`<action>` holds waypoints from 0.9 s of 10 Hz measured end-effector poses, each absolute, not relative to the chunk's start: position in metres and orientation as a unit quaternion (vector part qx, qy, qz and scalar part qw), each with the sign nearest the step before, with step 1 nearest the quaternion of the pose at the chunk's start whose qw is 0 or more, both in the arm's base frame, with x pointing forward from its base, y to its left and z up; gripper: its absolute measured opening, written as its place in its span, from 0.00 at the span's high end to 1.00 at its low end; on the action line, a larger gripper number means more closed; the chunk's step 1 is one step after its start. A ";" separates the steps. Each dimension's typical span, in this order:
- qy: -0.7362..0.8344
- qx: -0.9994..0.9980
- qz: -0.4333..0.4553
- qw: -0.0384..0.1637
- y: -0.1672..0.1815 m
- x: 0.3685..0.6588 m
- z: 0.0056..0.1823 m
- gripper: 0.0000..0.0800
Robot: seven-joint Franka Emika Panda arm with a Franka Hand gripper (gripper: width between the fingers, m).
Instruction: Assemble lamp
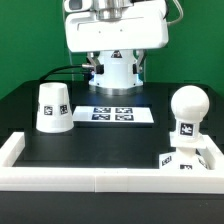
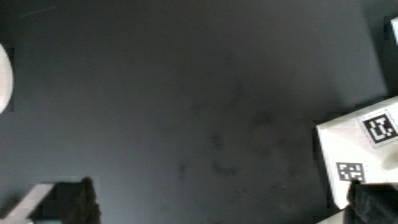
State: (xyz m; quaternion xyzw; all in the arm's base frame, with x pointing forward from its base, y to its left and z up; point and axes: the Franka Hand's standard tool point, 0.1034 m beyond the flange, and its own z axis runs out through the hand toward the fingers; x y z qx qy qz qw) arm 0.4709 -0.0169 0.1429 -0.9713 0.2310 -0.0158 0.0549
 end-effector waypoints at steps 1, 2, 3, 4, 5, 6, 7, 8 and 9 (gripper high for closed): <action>0.231 -0.971 -0.016 0.055 -0.017 0.471 0.143 0.13; 0.231 -0.971 -0.015 0.055 -0.017 0.471 0.142 0.13; 0.231 -0.971 -0.015 0.055 -0.017 0.471 0.142 0.13; 0.220 -0.974 -0.015 0.054 -0.019 0.469 0.142 0.13; 0.185 -0.981 -0.014 0.054 -0.033 0.456 0.139 0.13; 0.177 -0.983 -0.012 0.055 -0.050 0.444 0.137 0.13; 0.178 -0.982 -0.011 0.054 -0.060 0.438 0.136 0.13; 0.171 -0.984 -0.010 0.053 -0.067 0.434 0.135 0.13; 0.166 -0.985 -0.009 0.053 -0.076 0.429 0.133 0.13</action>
Offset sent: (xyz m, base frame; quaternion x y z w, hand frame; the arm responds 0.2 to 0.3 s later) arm 0.0000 0.0000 0.0000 0.0000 0.0000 0.0000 1.0000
